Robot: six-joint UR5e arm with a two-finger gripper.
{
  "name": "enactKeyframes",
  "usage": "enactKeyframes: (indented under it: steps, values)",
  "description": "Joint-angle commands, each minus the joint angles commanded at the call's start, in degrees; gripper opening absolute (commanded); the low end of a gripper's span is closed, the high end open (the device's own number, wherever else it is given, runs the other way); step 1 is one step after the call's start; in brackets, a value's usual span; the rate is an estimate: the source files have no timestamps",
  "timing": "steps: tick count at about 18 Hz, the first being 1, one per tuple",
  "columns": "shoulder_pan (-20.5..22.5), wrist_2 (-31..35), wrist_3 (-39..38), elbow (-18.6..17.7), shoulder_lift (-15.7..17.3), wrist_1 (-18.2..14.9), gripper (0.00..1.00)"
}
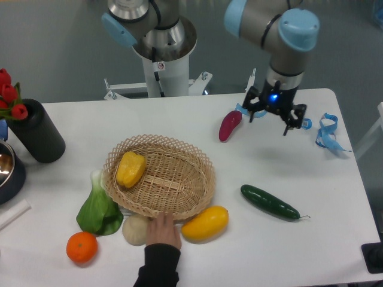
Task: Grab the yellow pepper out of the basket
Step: 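Move the open gripper away from the blue ribbon toward the basket, then lower the open gripper over the yellow bell pepper in the basket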
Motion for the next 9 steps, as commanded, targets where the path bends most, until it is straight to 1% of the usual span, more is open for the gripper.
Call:
enactKeyframes:
  steps: [2, 3, 4, 5, 8, 9]
  values:
    - [-1.49, -0.35, -1.42, -0.08, 0.52, 0.00, 1.00]
    - [-2.89, -0.35, -1.51, -0.17, 0.62, 0.26, 1.00]
    - [-3.69, -0.61, -1.42, 0.26, 0.53, 0.44, 1.00]
    - [-4.39, -1.92, -1.42, 0.62, 0.35, 0.79, 1.00]
    - [-5.54, -10.70, -1.86, -0.61, 0.53, 1.32, 1.00]
    - [-6.32, -10.81, -2.47, -0.61, 0.70, 1.32, 1.00]
